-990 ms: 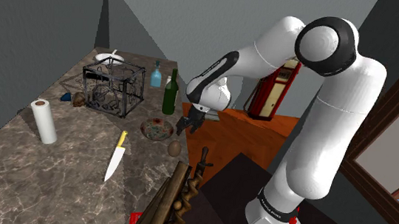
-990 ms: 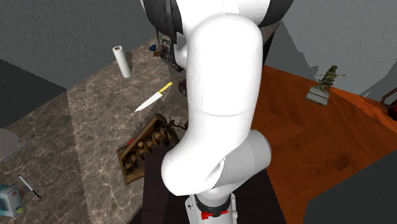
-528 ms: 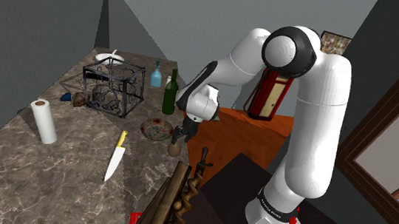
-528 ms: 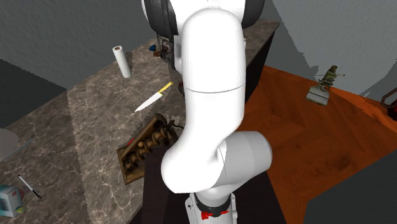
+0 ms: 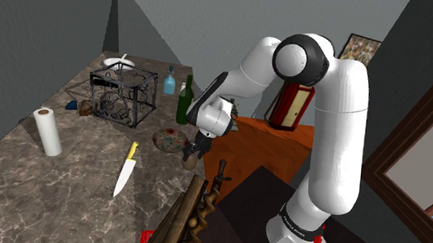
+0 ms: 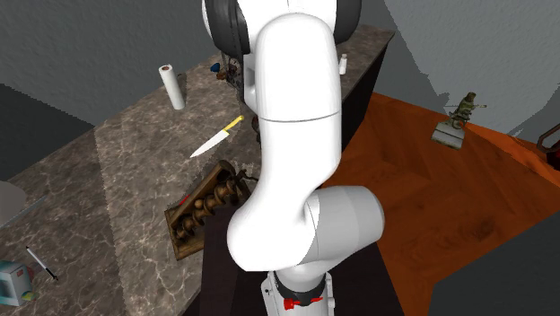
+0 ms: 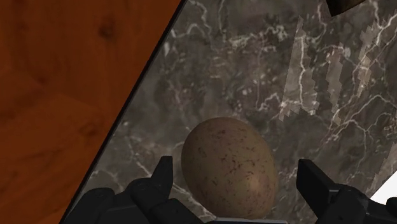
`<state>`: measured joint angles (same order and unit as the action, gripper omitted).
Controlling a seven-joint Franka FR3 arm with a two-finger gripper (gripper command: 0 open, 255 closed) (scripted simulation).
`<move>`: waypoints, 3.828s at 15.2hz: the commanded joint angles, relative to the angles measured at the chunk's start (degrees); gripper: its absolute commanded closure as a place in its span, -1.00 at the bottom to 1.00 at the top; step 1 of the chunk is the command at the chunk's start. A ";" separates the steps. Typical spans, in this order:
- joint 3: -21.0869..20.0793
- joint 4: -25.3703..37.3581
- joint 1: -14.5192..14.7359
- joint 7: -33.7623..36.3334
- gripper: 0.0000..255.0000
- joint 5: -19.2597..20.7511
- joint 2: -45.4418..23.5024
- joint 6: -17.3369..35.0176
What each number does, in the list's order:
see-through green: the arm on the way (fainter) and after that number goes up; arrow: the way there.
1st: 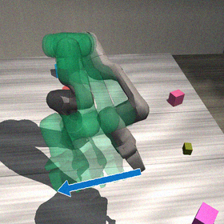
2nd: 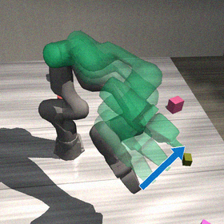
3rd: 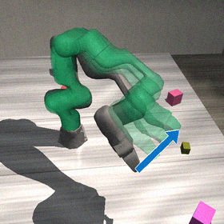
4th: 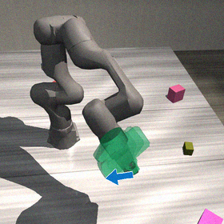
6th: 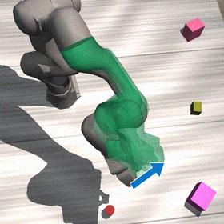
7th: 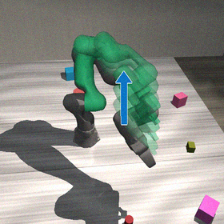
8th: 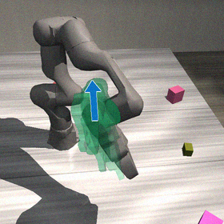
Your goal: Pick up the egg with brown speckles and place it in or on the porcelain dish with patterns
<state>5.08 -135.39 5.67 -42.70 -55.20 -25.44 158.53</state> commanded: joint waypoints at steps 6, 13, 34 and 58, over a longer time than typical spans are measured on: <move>-0.04 0.03 -0.02 -0.05 1.00 -0.07 -0.06 0.04; -0.01 0.11 -0.03 -0.02 1.00 -0.02 -0.11 0.00; 8.11 -5.01 5.32 17.18 1.00 18.42 16.57 -8.98; 8.06 34.58 0.75 22.99 1.00 21.63 -8.94 -24.03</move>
<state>13.33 -100.59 6.53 -19.31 -33.24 -33.96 133.89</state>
